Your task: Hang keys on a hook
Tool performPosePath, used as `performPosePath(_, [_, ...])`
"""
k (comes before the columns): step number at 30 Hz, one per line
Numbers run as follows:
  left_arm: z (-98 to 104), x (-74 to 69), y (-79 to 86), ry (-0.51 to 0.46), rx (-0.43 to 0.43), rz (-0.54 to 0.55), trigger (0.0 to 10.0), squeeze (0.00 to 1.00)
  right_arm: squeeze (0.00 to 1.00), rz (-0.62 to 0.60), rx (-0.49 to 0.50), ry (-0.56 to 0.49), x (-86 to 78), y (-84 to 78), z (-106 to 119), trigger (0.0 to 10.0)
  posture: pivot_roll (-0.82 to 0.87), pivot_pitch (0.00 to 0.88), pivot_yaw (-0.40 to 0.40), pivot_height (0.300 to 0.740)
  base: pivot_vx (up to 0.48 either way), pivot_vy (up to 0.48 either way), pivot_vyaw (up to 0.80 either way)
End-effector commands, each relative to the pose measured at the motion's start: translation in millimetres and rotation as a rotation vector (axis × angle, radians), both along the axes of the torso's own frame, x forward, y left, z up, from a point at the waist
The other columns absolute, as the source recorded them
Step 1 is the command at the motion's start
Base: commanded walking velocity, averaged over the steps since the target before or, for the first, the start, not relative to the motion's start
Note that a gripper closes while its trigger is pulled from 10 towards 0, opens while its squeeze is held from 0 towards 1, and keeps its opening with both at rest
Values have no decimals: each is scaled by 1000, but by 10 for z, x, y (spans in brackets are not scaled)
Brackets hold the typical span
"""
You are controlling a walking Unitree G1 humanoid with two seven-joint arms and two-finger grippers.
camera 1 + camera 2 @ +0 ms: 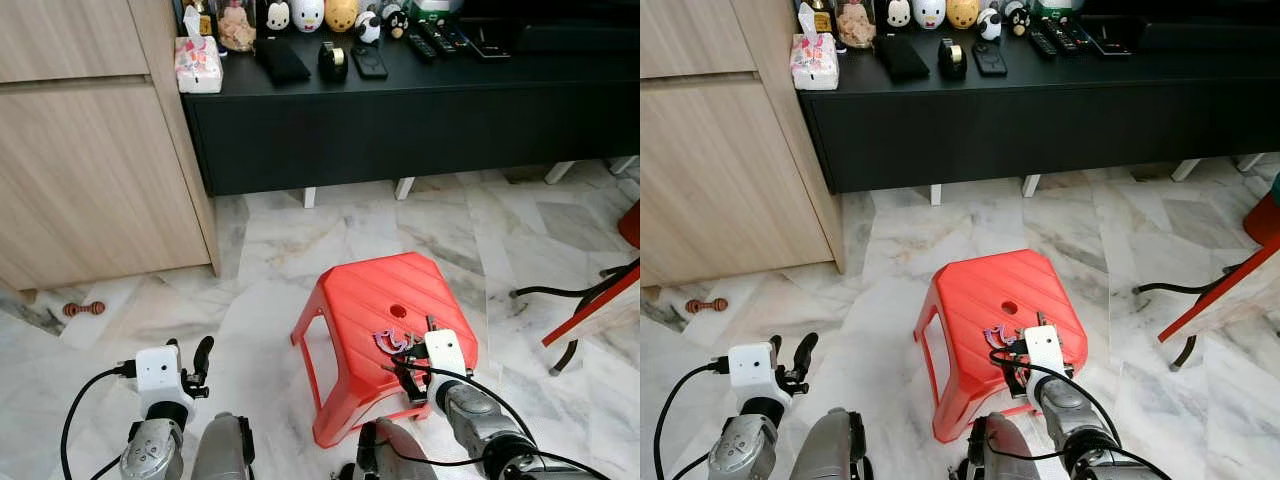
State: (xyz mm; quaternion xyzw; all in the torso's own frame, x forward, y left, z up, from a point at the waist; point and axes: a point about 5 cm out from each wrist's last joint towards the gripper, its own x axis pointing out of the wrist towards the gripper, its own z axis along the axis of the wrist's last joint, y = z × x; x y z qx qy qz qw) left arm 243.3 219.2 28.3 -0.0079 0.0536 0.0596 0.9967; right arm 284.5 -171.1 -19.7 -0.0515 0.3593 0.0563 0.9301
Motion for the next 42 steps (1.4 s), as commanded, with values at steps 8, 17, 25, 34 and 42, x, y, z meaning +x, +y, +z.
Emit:
performPosePath(8, [-92,-91,-9,39,4,0,10000,0,0,23,-9,29,-68,15,-62,0,136,202,-152,635,0,0,0])
performPosePath(17, [-96,-100,-20,39,3,0,10000,0,0,32,-14,3,33,42,23,8471,134,205,-155,635,0,0,0])
performPosePath(25, [-100,-113,-26,39,1,4,10000,0,0,45,-13,-9,85,136,62,10000,136,208,-160,635,0,0,0])
performPosePath(34, [-102,-119,-32,39,1,6,10000,0,0,78,-2,39,-36,248,-52,10000,136,212,-165,635,0,0,0])
performPosePath(42, [-109,-128,-27,42,1,8,10000,0,0,74,-1,39,-15,286,-36,10000,136,214,-166,635,0,0,0])
